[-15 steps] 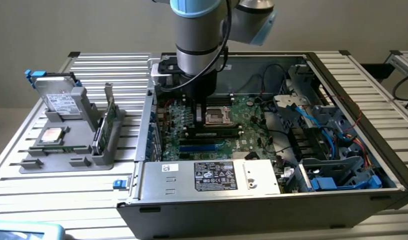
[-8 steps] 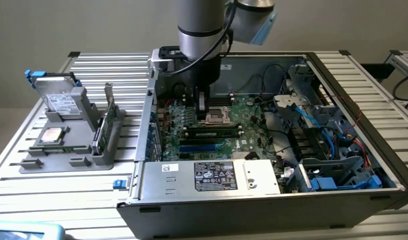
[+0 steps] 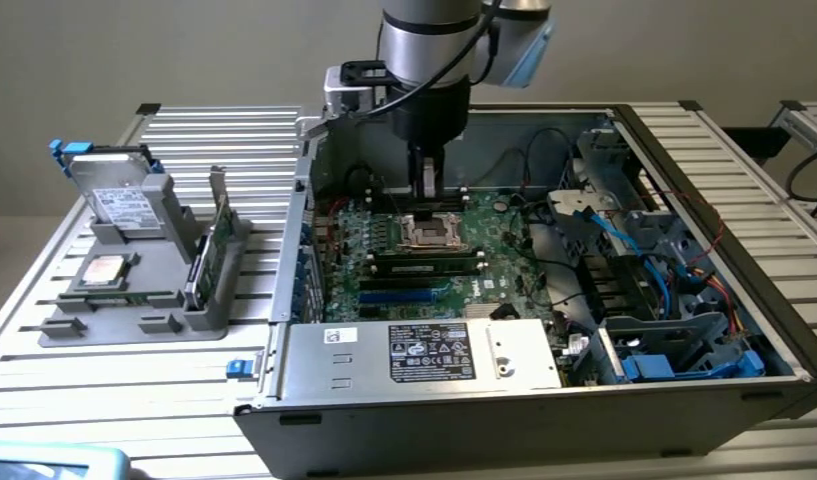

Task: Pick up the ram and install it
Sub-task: 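Press down the ram until it locks into place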

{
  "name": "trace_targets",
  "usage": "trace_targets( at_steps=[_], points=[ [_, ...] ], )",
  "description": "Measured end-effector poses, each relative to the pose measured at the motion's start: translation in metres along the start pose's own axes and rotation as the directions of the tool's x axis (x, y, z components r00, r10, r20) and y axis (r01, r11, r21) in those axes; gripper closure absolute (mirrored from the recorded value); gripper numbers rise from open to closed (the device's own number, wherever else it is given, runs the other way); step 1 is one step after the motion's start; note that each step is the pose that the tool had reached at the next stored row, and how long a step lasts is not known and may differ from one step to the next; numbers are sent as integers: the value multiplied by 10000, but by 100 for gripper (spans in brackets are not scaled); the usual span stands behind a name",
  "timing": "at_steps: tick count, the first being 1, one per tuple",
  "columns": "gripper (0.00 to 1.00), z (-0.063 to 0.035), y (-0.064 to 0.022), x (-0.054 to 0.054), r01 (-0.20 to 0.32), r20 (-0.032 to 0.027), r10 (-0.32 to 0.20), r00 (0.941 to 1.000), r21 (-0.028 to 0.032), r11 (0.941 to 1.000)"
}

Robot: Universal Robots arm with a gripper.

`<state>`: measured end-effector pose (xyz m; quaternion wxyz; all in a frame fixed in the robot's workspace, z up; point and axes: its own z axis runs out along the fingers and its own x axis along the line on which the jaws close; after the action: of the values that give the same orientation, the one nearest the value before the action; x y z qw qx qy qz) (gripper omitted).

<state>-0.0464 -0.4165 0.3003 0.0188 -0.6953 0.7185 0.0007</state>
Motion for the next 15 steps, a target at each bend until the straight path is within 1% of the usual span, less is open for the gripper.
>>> trace_targets(
  at_steps=[2, 3, 4, 15],
  points=[
    [89, -29, -61, -2, 15, 14, -15, 10000, -15, 10000],
    [89, -28, -75, -2, 19, 32, -19, 10000, -16, 10000],
    [89, -28, -77, -2, 19, 43, -19, 10000, -15, 10000],
    [89, -29, -77, -2, 18, 44, -17, 10000, -17, 10000]
  ],
)
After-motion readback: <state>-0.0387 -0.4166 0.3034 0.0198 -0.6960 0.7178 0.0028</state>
